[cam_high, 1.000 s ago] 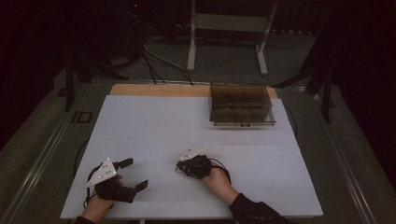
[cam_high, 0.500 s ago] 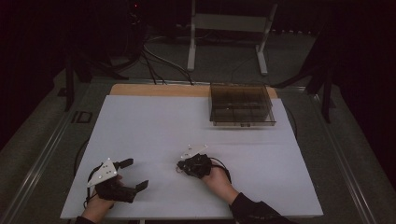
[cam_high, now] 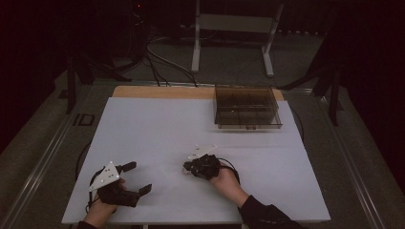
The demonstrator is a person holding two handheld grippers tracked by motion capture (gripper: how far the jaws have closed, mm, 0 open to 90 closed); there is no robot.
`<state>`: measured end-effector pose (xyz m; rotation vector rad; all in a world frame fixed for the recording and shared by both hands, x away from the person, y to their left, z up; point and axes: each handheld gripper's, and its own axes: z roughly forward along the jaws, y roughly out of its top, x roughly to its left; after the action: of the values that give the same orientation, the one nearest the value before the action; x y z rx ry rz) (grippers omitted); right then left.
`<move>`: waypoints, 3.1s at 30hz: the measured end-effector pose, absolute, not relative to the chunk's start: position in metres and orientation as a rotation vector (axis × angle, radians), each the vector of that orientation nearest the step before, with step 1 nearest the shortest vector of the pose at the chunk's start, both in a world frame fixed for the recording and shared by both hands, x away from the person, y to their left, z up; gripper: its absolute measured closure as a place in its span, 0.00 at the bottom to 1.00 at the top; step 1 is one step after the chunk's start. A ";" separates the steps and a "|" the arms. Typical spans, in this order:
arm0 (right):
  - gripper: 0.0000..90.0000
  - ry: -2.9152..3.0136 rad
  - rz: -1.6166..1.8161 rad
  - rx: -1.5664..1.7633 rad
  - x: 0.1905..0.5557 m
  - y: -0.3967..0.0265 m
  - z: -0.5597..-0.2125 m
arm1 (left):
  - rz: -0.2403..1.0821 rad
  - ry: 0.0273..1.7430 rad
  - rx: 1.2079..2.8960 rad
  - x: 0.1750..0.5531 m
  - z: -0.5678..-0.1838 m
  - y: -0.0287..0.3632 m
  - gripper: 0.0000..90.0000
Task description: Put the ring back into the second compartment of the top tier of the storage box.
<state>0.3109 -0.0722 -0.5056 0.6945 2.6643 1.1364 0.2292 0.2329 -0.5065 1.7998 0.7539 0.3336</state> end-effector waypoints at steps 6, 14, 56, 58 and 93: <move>0.97 2.657 1.141 0.703 0.311 -0.079 -0.500 | 0.333 0.753 1.802 0.229 -0.507 0.233 0.00; 0.97 2.644 1.146 0.728 0.313 -0.091 -0.492 | 0.331 0.753 1.799 0.229 -0.506 0.233 0.00; 0.97 2.463 1.185 0.881 0.319 -0.163 -0.444 | 0.331 0.756 1.804 0.230 -0.506 0.232 0.00; 0.97 2.454 1.189 0.883 0.321 -0.165 -0.440 | 0.332 0.756 1.800 0.230 -0.506 0.232 0.00; 0.97 2.259 1.209 0.973 0.352 -0.210 -0.392 | 0.334 0.758 1.793 0.230 -0.506 0.232 0.00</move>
<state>0.3525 -0.2104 -0.3918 0.9729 2.2586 1.2094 0.2299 0.2323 -0.5058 1.7931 0.7577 0.3342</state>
